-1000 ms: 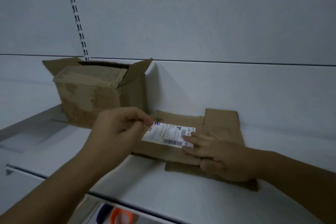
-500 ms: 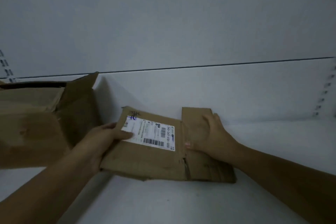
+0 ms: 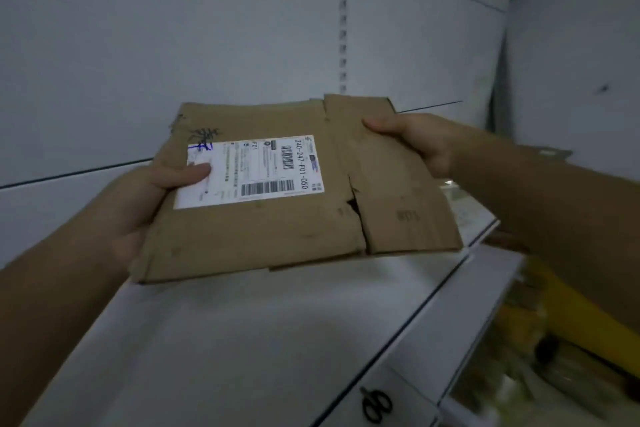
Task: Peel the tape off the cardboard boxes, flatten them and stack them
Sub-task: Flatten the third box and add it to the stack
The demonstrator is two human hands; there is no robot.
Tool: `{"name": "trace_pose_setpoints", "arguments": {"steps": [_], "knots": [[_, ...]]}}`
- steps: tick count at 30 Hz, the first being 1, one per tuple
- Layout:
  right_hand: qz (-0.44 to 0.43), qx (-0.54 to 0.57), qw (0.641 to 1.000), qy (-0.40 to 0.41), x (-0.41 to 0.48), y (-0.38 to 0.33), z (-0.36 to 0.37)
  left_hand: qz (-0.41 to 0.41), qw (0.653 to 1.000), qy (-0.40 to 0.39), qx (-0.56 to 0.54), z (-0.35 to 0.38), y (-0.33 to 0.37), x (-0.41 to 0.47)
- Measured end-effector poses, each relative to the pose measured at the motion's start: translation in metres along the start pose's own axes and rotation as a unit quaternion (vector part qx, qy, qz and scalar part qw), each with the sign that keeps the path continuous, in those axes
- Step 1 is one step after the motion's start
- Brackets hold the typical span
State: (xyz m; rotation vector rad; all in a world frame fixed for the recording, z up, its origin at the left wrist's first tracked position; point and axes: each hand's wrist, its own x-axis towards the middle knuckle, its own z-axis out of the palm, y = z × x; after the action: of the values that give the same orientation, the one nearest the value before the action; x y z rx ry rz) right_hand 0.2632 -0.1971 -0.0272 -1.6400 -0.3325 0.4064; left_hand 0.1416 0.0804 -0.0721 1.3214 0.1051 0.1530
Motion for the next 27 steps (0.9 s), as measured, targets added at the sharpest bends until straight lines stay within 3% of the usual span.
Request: {"name": "trace_pose_setpoints", "arguments": {"steps": [3, 9, 15, 20, 27], "knots": [[-0.031, -0.047, 0.99, 0.13, -0.033, -0.009, -0.074, 0.001, 0.994, -0.103, -0.021, 0.081, -0.007, 0.022], [-0.013, -0.068, 0.957, 0.283, -0.104, 0.035, -0.192, -0.016, 0.983, -0.183, -0.028, 0.211, -0.049, 0.041], [0.005, 0.006, 0.934, 0.358, -0.148, 0.095, -0.276, -0.019, 0.967, -0.254, -0.003, 0.316, -0.081, 0.054], [0.051, 0.04, 0.912, 0.405, -0.184, 0.136, -0.363, -0.071, 0.966, -0.249, -0.014, 0.42, -0.134, 0.066], [0.101, 0.074, 0.907, 0.402, -0.21, 0.193, -0.457, -0.108, 0.957, -0.268, 0.037, 0.52, -0.192, 0.108]]}}
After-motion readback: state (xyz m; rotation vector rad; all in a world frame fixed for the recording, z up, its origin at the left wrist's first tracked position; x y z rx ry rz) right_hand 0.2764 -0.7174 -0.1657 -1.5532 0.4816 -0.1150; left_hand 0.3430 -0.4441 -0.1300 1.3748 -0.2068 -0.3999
